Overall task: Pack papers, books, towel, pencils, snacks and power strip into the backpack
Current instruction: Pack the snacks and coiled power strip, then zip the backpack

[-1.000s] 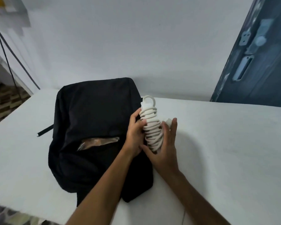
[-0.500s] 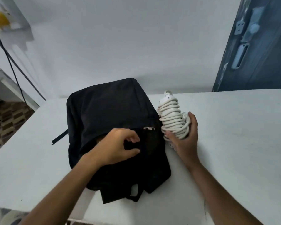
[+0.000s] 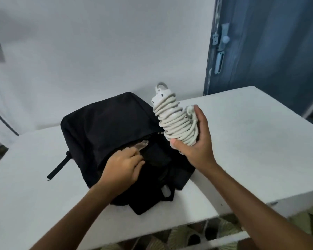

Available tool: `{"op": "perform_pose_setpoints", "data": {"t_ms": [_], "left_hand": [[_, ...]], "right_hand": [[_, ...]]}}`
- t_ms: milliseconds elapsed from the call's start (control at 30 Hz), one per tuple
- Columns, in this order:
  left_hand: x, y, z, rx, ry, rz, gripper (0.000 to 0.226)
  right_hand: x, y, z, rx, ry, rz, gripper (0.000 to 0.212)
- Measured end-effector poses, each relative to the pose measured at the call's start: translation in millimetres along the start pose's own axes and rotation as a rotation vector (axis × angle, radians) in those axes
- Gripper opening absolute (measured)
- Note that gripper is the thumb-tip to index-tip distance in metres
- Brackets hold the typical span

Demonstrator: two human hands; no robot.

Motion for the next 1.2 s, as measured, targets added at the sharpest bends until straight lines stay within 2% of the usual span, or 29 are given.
{"op": "perform_pose_setpoints", "data": {"t_ms": [67, 100, 133, 233, 300, 433, 533, 633, 733, 933, 1100, 1200], "left_hand": [[3.0, -6.6, -19.9, 0.060, 0.312, -0.119, 0.018], [7.7, -13.2, -27.8, 0.064, 0.393, -0.201, 0.012], [14.6, -21.6, -34.7, 0.033, 0.404, -0.284, 0.009], [38.7, -53.5, -37.9, -0.289, 0.170, -0.491, 0.010], [49.5, -70.8, -43.6, -0.393, 0.056, -0.545, 0.013], [67.0, -90.4, -71.8, -0.394, 0.035, -0.546, 0.023], [79.7, -94.7, -92.3, -0.373, 0.066, -0.555, 0.024], [88.7, -90.6, -108.2, -0.338, 0.099, -0.503, 0.021], [94.3, -83.4, -120.6, -0.315, 0.147, -0.444, 0.020], [96.3, -77.6, -131.2, -0.295, 0.233, -0.362, 0.017], [98.9, -75.7, -135.2, -0.295, 0.254, -0.335, 0.017], [96.5, -82.4, -137.5, -0.291, 0.257, -0.347, 0.018]], "right_hand": [[1.7, -16.4, -2.4, -0.061, -0.066, -0.108, 0.101], [4.1, -24.7, -3.5, -0.087, -0.102, -0.164, 0.104], [7.1, -34.4, -3.7, -0.123, -0.144, -0.238, 0.106], [17.1, -59.2, 1.9, -0.252, -0.315, -0.496, 0.111], [20.1, -67.5, 8.1, -0.320, -0.443, -0.651, 0.107], [15.7, -57.0, 16.8, -0.532, -0.688, -0.900, 0.079], [11.9, -36.5, 19.6, -0.659, -0.786, -0.957, 0.070], [10.1, -14.6, 23.4, -0.736, -0.839, -0.946, 0.072], [11.2, 1.3, 35.0, -0.802, -0.894, -0.979, 0.064], [23.3, 13.1, 81.1, -0.768, -0.946, -1.148, 0.054], [25.9, 19.6, 125.3, -0.858, -0.860, -1.252, 0.056], [11.0, 15.0, 141.8, -0.872, -0.769, -1.181, 0.053]]}}
Point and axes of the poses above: each hand's wrist, its own x-axis towards the middle knuckle, its own z-axis out of the palm, y = z × x, the point moved 3 cm from there along x, towards the middle knuckle, and after that the axes turned 5 degrees about -z, right-handed, at the moved point
